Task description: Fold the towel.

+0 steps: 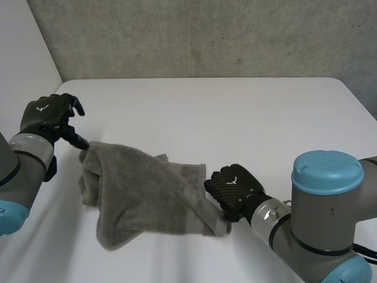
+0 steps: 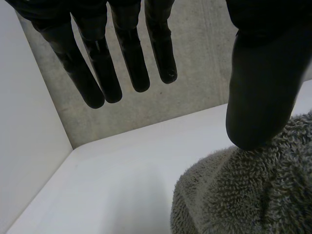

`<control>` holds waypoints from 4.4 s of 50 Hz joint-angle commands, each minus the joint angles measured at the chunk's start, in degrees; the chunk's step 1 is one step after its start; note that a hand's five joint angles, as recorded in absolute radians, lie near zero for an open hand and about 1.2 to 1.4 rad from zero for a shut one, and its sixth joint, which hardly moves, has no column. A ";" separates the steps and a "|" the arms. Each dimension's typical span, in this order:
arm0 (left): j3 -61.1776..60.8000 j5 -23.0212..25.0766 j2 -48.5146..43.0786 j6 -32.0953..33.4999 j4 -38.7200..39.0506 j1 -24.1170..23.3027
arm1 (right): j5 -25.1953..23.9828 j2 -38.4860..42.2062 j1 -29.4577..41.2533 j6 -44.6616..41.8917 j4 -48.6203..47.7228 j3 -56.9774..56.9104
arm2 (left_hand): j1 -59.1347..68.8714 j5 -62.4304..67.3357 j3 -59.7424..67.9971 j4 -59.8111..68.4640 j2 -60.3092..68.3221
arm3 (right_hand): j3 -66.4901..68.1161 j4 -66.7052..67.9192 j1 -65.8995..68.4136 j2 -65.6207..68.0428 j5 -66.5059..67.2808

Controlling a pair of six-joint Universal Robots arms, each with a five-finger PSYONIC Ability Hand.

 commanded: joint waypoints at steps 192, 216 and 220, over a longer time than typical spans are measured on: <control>29.72 25.34 -30.63 21.59 -19.75 -10.83 | -3.48 21.64 -10.57 -0.22 20.86 -33.98 | -19.03 -28.90 -19.20 -19.19 -19.16 | 21.74 22.08 22.09 21.14 23.01; 33.85 24.29 -35.03 24.56 -18.79 -15.23 | -3.82 5.56 -11.36 0.05 14.26 -14.13 | -8.96 -18.83 -9.14 -9.13 -9.09 | 38.69 39.03 39.04 38.09 39.96; 33.94 22.45 -35.38 26.76 -18.79 -15.32 | -4.09 3.97 -11.62 0.05 13.65 -12.10 | 0.77 -9.10 0.60 0.61 0.64 | 38.69 39.03 39.04 38.09 39.96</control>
